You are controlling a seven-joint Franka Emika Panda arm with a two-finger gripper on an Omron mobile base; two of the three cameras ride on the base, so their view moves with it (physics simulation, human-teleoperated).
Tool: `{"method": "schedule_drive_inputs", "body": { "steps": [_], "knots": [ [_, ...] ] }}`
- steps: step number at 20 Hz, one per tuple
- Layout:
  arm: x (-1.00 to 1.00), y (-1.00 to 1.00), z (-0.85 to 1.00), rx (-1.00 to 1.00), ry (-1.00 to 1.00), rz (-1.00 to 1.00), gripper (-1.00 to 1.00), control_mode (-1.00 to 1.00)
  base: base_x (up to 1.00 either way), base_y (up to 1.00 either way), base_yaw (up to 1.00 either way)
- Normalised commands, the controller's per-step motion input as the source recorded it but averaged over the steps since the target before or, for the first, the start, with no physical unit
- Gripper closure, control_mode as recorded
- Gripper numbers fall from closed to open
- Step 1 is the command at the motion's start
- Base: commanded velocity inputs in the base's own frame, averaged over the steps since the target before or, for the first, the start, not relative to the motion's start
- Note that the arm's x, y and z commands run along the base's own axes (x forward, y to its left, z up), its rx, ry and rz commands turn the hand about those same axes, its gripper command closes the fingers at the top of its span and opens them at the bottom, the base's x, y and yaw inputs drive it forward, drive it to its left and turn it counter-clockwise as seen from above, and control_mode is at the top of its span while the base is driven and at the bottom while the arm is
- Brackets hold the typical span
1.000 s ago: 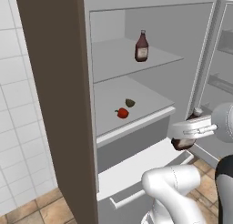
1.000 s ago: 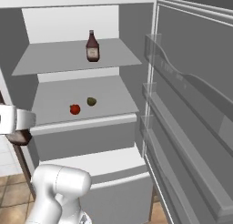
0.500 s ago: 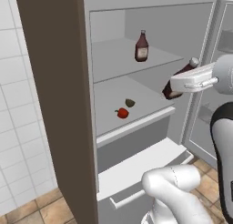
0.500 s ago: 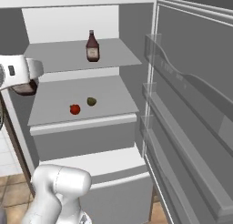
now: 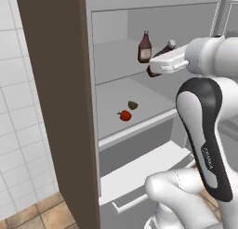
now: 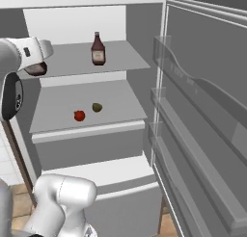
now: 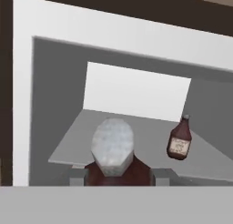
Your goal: Place the ketchup and ketchup from the counter to the top shelf of the fridge. If the existing items in the fridge are on the top shelf, move them to other shelves.
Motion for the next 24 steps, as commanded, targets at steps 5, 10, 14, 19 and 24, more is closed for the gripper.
{"method": "schedule_drive_inputs", "body": {
  "steps": [5, 10, 14, 19, 24],
  "knots": [
    [0.49, 0.02, -0.02, -0.01, 0.13, 0.00, 1.00, -1.00, 0.00, 0.00, 0.00],
    [0.42, 0.00, -0.09, 0.00, 0.13, 0.00, 1.00, -1.00, 0.00, 0.00, 0.00],
    [0.31, 0.00, -0.13, 0.00, 0.04, 0.00, 1.00, -1.00, 0.00, 0.00, 0.00],
    [0.29, 0.03, -0.16, 0.00, 0.00, 0.00, 1.00, -1.00, 0.00, 0.00, 0.00],
    [0.37, 0.14, -0.09, 0.00, 0.00, 0.00, 1.00, -1.00, 0.00, 0.00, 0.00]
  ]
}}
